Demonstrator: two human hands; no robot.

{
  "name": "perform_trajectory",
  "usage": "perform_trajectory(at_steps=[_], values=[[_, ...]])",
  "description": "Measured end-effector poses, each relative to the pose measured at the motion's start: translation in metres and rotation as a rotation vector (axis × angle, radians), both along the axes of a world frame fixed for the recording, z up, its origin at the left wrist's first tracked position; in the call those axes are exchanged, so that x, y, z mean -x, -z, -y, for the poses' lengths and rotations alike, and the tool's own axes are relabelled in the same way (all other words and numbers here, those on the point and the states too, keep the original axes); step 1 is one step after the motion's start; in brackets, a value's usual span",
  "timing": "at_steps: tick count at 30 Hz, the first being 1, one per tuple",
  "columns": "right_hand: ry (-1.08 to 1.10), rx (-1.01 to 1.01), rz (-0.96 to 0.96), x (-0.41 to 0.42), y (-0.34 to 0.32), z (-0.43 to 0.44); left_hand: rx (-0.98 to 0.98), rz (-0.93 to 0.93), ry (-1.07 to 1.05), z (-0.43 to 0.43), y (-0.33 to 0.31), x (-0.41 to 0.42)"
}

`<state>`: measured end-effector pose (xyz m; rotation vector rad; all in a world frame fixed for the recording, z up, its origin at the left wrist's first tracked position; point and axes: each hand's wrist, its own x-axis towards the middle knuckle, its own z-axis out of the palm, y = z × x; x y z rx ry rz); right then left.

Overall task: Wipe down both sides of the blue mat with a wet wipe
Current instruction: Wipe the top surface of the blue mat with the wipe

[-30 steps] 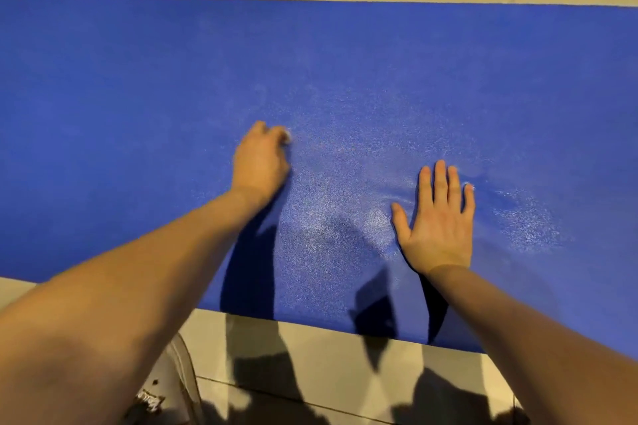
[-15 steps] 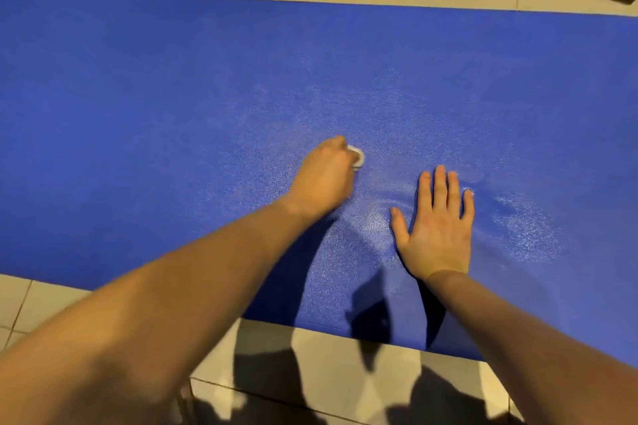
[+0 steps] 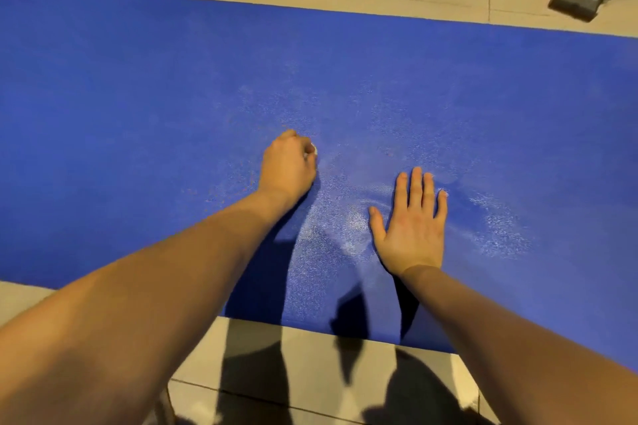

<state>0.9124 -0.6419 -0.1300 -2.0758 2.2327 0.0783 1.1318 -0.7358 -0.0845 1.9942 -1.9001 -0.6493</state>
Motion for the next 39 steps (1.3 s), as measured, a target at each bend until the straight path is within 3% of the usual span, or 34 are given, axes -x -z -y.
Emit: perform_trajectory(at_steps=[5, 9, 13, 19, 22, 25, 29, 34, 39], values=[[-0.024, -0.003, 0.104, 0.001, -0.004, 0.001, 0.009, 0.015, 0.063, -0.008, -0.001, -0.009], [-0.033, 0.075, 0.273, 0.039, -0.027, 0.020, -0.013, 0.097, -0.115, -0.008, 0.006, -0.036], [0.019, 0.111, 0.176, 0.106, -0.020, 0.036, -0.057, -0.025, -0.319, -0.011, 0.008, -0.012], [-0.019, 0.096, 0.116, 0.120, 0.005, 0.024, -0.088, -0.234, -0.353, -0.001, 0.012, 0.072], [-0.012, 0.109, 0.104, 0.120, 0.005, 0.023, -0.086, -0.225, -0.305, -0.004, 0.013, 0.121], [-0.005, 0.114, 0.103, 0.119, 0.006, 0.023, -0.046, -0.146, -0.124, -0.018, 0.011, 0.156], [-0.004, 0.107, 0.083, 0.118, 0.005, 0.024, -0.028, 0.063, 0.136, -0.024, 0.005, 0.127], [-0.007, 0.109, 0.078, 0.118, 0.006, 0.024, 0.008, 0.165, -0.229, -0.016, 0.006, 0.041], [-0.009, 0.114, 0.056, 0.117, 0.006, 0.024, 0.023, -0.009, -0.335, -0.021, 0.009, 0.086]])
